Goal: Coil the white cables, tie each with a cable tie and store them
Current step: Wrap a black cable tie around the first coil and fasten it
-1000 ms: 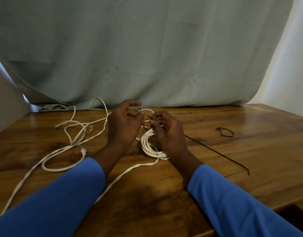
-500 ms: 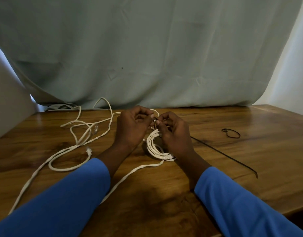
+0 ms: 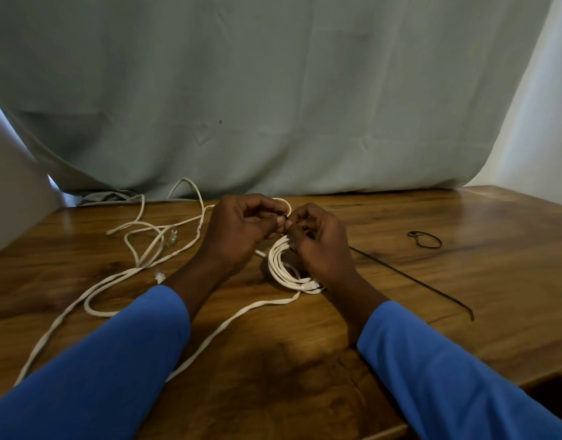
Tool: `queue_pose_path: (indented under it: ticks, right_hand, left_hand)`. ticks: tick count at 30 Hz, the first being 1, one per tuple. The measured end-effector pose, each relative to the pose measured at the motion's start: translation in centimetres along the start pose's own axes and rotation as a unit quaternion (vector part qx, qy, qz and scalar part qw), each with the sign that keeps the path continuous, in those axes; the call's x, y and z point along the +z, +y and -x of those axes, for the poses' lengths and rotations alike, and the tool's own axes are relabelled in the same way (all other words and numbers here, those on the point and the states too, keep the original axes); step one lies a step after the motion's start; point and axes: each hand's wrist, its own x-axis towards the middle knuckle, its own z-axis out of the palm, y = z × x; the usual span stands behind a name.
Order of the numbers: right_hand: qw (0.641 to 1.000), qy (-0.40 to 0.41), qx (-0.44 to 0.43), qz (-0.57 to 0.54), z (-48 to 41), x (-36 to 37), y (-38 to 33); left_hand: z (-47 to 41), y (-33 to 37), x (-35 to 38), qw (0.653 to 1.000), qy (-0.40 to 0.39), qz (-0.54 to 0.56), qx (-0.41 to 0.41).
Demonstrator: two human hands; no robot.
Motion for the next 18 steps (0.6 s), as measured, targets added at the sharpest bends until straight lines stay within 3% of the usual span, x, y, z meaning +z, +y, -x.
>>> queue_pose_path:
  ticks: [9,14,18]
  right_hand:
    - [0.999,-0.018,-0.008,0.031,0.3,-0.1,-0.3]
    - [0.998,-0.001,-0.054,0.034,0.2,-0.2,-0.2]
    - [0.997,-0.005,-0.072,0.037,0.2,-0.2,-0.2]
  left_hand:
    - [0.1,-0.8,0.1,0.997,0.025,-0.070,0.017]
    - [-0.2,-0.1,0.9,0.992,0.027,0.060,-0.107]
    - [-0.5,0.5,0.3,0.944,-0.009,0.208,-0.257]
